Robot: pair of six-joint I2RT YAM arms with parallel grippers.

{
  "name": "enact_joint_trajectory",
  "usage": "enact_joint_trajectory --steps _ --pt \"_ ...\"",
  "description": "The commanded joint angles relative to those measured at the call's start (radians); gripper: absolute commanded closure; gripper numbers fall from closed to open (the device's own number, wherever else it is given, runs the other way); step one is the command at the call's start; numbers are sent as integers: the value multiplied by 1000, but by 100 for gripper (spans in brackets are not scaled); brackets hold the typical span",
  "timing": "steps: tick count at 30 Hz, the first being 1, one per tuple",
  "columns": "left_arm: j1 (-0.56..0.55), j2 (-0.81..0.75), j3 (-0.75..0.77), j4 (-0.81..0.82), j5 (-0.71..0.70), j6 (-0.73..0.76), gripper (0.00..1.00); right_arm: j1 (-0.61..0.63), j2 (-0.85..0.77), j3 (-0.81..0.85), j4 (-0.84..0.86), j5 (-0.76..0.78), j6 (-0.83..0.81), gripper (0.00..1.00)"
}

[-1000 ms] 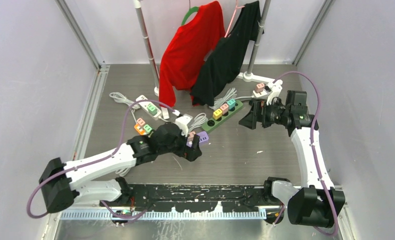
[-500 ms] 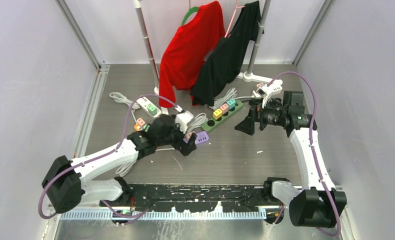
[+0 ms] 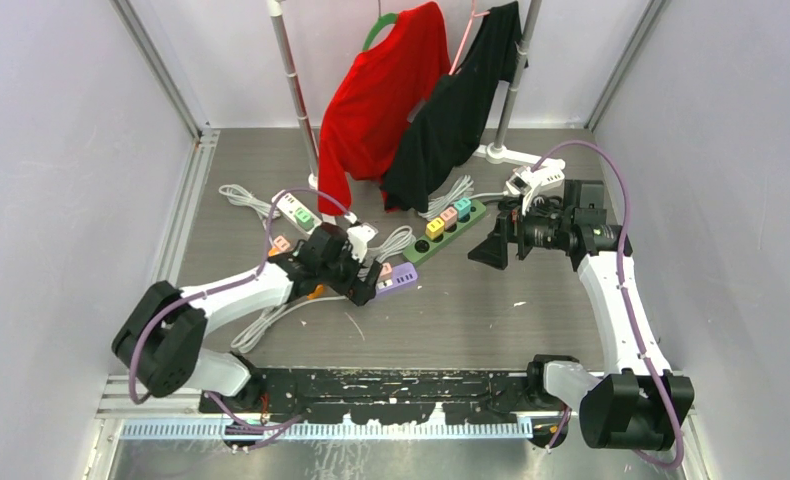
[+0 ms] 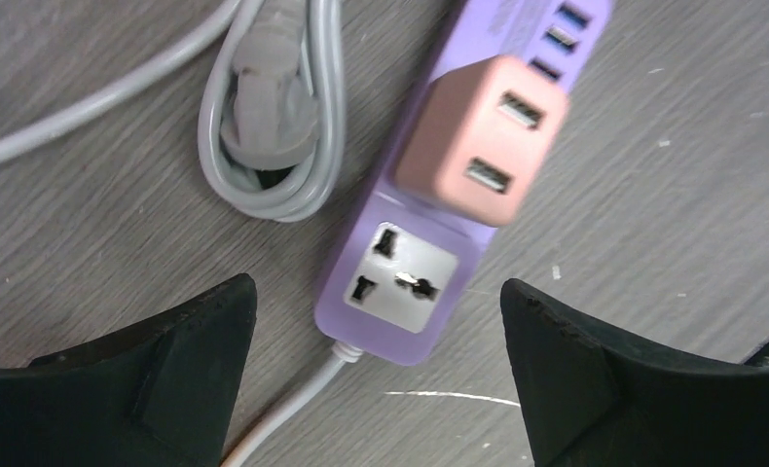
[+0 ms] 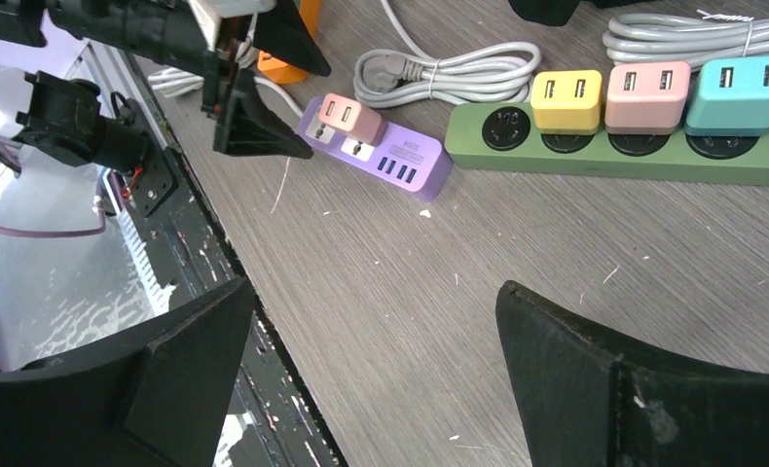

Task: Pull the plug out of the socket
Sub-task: Move the socket to the center of the board.

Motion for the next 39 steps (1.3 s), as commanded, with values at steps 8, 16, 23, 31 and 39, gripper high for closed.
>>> enact_joint_trajectory --steps 8,16,23,31,39 --pt "4 153 63 99 90 106 24 -5 -18 21 29 5 -10 0" --pt "-11 147 -42 244 153 106 55 -9 -20 18 31 5 -8 0" --pt "-183 37 -190 488 109 156 97 -10 -27 4 -8 -67 -89 1" --pt "-317 166 -124 621 154 196 99 -11 -32 -26 -363 -234 -738 0" --pt "-338 358 23 687 194 164 99 -10 -27 -77 -542 -155 -1138 1"
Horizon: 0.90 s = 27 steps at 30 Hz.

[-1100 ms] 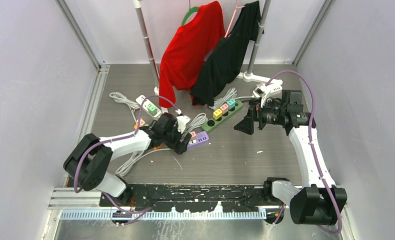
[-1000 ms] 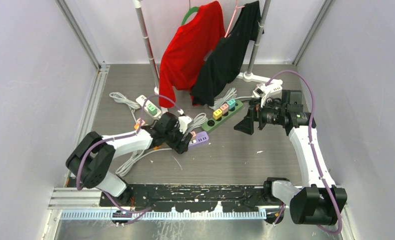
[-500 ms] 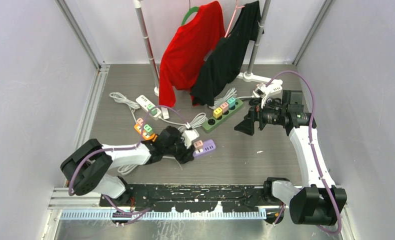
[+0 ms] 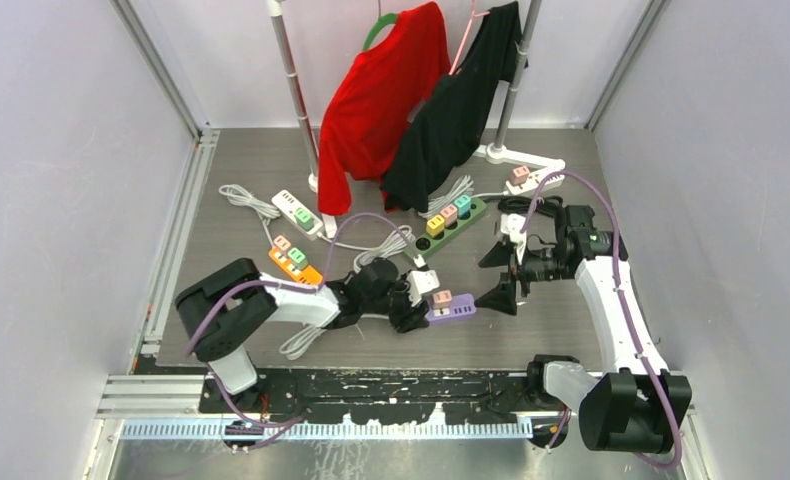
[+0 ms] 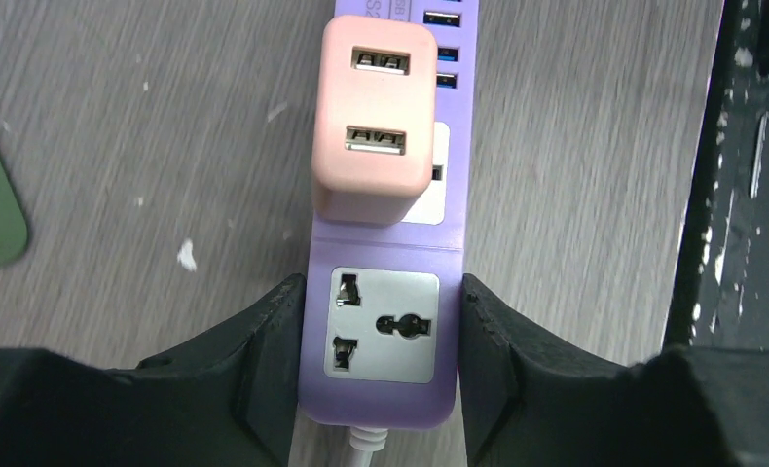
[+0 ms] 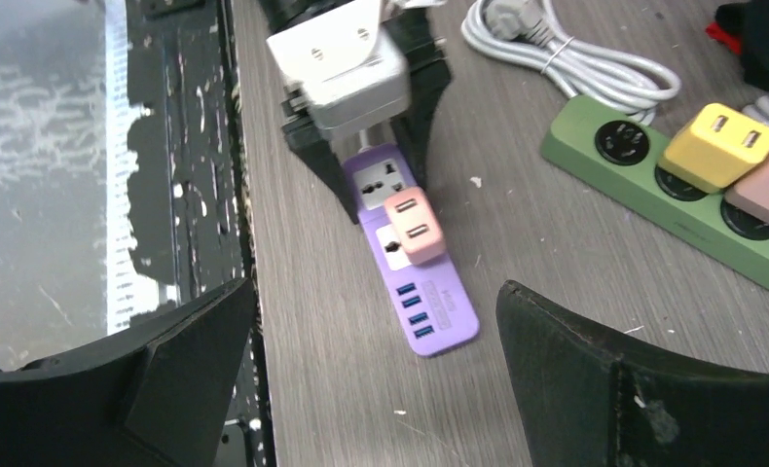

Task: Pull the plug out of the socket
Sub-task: Move the socket to the center of the board.

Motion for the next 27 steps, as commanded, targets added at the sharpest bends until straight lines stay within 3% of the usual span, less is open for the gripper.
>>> enact_joint_trajectory --steps 1,8,15,18,27 --pt "-16 72 81 133 37 -12 98 1 -13 -24 -144 12 -330 0" --pt "-32 131 107 158 31 -47 89 29 5 -52 -159 72 -417 1" --pt "-36 101 67 217 -11 -89 47 52 12 -60 -152 66 -434 0" --pt "-37 71 41 253 -28 -96 36 66 19 -67 -137 73 -434 0" --pt "-42 -39 -39 312 -49 -78 27 107 37 -77 -34 131 -363 0"
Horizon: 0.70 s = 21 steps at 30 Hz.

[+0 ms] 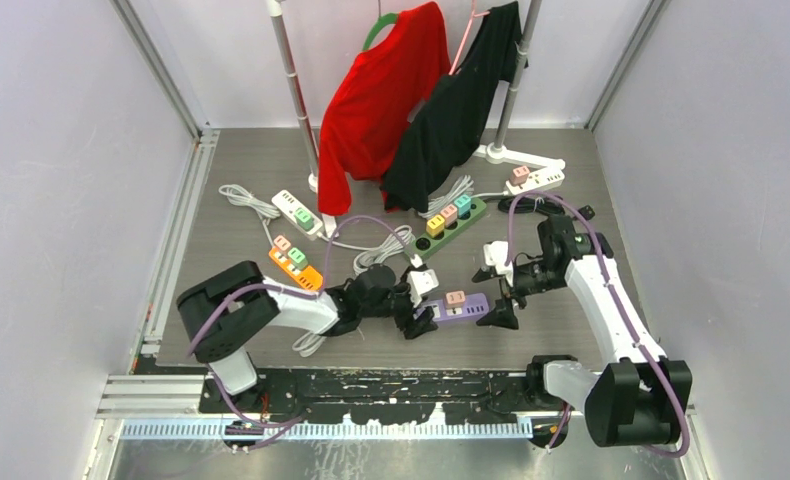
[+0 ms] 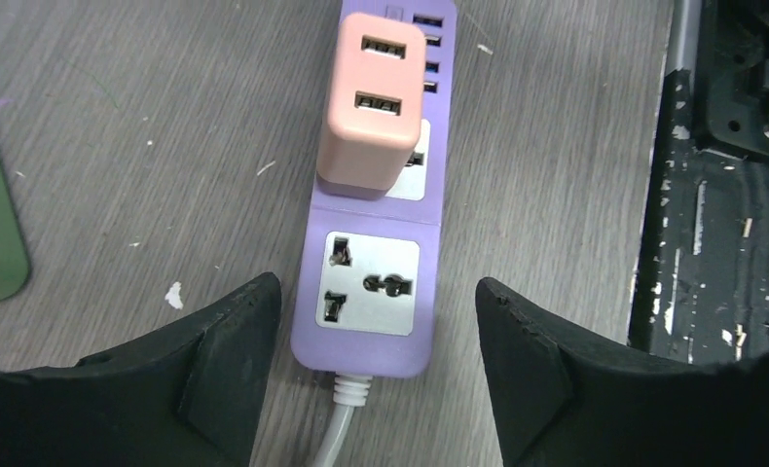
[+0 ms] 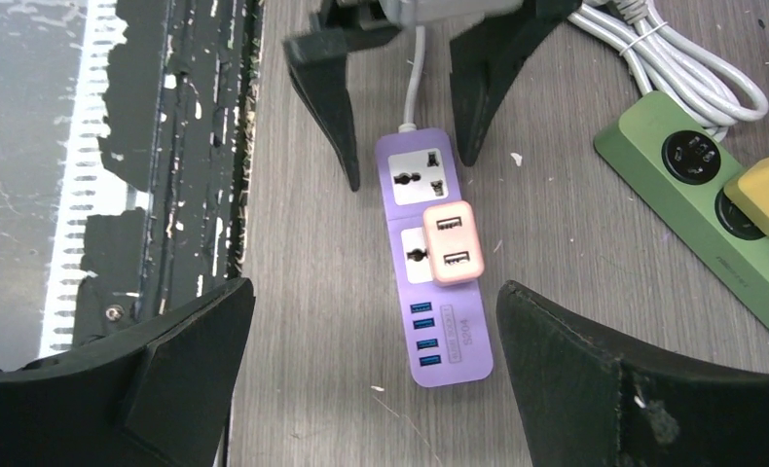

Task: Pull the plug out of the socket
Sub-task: Move the socket to the center of the board, then remove the plug from the socket.

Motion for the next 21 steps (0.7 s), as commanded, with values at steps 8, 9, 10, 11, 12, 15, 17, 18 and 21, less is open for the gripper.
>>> enact_joint_trajectory --steps 8,9,10,11,12,15,17,18,21 --pt "-5 -304 -145 155 -89 13 14 208 57 7 339 263 268 1" --pt "-6 -326 -159 158 -102 8 13 226 64 6 366 283 282 1" --pt "-6 -342 -175 168 -130 -1 8 241 74 5 391 298 294 0" --pt "-6 -360 -193 181 -168 -17 5 260 82 2 414 317 307 0" --pt "-5 -375 -213 197 -199 -26 2 277 92 -1 435 333 319 0" --pt "-5 -422 -268 240 -227 -21 1 322 120 -10 494 373 365 5" --pt "-5 -443 -289 246 -209 -3 0 341 131 -14 515 388 385 9" --pt "-5 -445 -291 236 -194 12 0 348 134 -16 527 397 397 12" --pt "-5 -440 -284 198 -161 43 0 364 143 -30 564 417 420 17"
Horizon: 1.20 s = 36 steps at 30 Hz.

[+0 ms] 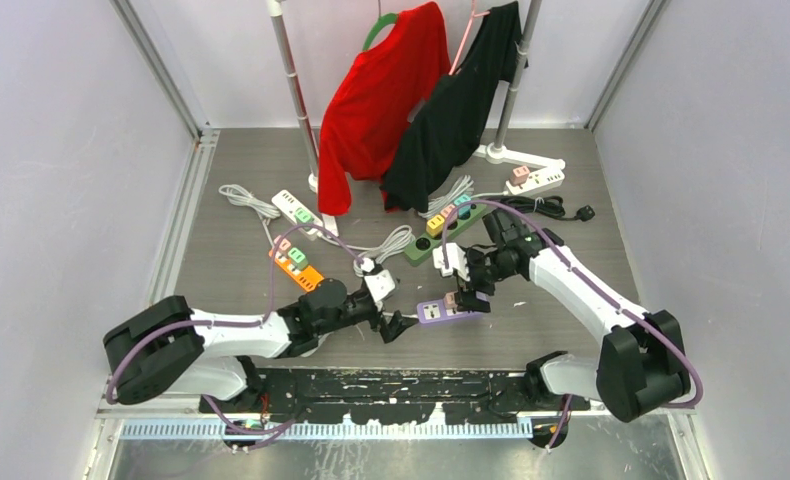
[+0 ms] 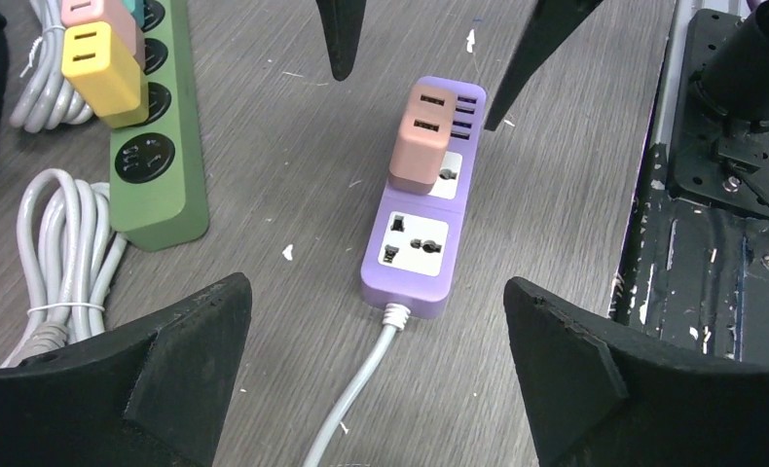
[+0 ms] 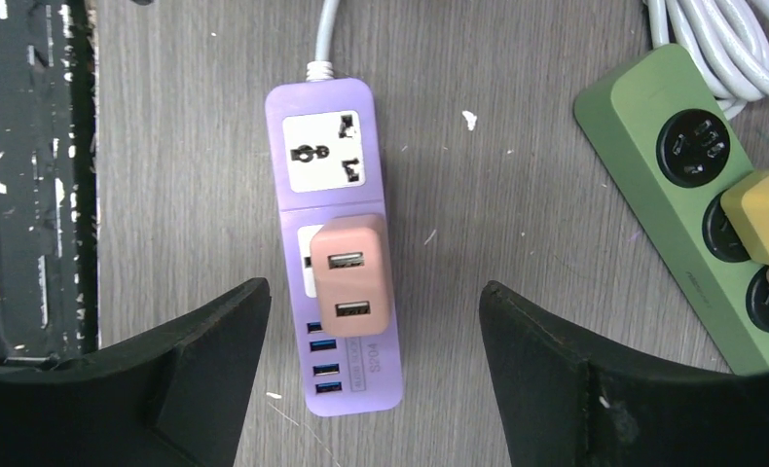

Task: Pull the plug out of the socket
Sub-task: Remove the plug from the socket.

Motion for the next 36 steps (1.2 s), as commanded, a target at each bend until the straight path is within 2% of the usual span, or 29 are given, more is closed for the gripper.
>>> enact_joint_trajectory --steps 1,8,12,16,18,21,25,31,34,36 --pt "-4 -13 16 46 15 55 0 27 4 -15 95 50 58 18" --pt "-4 76 64 32 15 40 1 67 41 -24 109 85 58 30" --pt "-3 155 68 114 32 51 2 84 57 -26 104 90 52 40" --pt "-3 261 63 244 100 117 6 91 64 -21 66 78 10 55" --pt "-5 313 55 336 122 149 7 93 62 -21 42 66 -11 67" --pt "-5 382 47 461 136 187 7 93 55 -16 16 52 -34 78" --pt "-6 438 76 504 144 197 7 93 49 -6 -21 21 -60 90" --pt "-6 513 125 476 171 215 8 93 45 0 -40 10 -73 99" --pt "-7 543 148 451 203 196 12 93 44 -1 -42 10 -71 99" --pt "-7 558 159 445 221 175 18 93 44 1 -42 10 -71 99"
